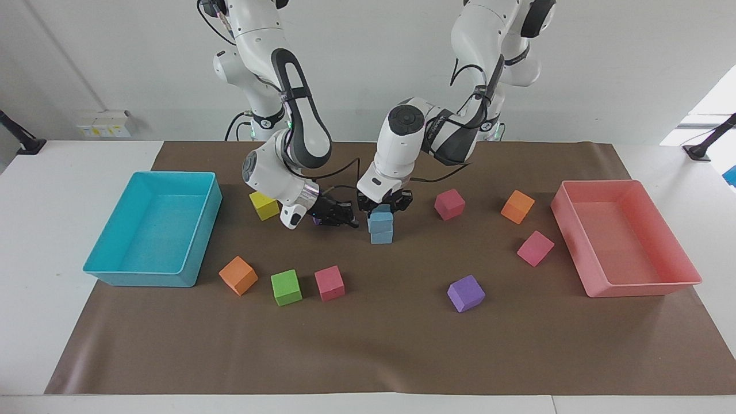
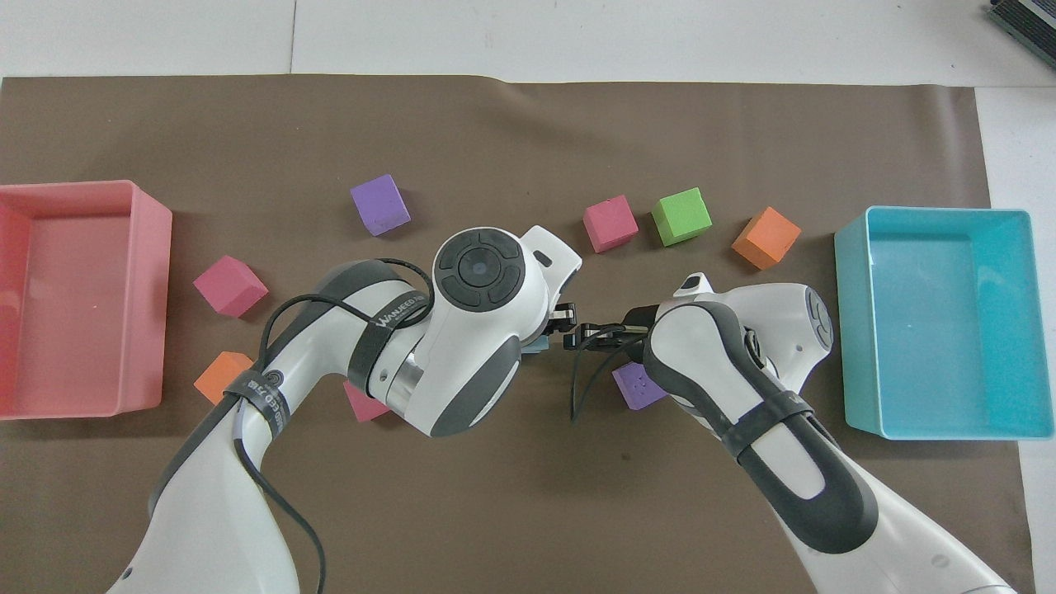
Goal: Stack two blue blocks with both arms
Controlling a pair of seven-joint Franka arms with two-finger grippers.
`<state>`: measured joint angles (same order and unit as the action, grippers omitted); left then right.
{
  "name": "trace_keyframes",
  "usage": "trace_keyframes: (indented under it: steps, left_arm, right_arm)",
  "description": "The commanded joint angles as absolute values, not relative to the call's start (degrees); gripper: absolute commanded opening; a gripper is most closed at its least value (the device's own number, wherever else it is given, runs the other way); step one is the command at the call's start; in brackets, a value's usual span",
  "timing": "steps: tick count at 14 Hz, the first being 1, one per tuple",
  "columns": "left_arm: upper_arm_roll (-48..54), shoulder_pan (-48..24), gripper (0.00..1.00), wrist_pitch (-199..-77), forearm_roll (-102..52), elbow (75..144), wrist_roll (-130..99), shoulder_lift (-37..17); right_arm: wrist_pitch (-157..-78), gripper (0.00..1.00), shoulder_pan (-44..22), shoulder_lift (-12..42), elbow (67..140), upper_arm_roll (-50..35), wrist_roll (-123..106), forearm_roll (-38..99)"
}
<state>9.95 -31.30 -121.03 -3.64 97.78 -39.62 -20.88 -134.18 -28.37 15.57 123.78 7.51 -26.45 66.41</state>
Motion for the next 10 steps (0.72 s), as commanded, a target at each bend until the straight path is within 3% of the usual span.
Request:
trace_keyframes:
  steps: [1,10]
  left_arm:
    - [9.1,-32.4,0.00,-119.1,-3.7,96.9,-40.3,-20.7]
    - [9.1,-32.3,0.00,-119.0,-3.3,97.0,-40.3,-20.5]
  right_arm:
    - [-135.1,0.00,-27.9,15.3,124.5,7.2,-29.8,69.0]
    - [-135.1,0.00,-27.9,15.3,124.5,7.2,-29.8,69.0]
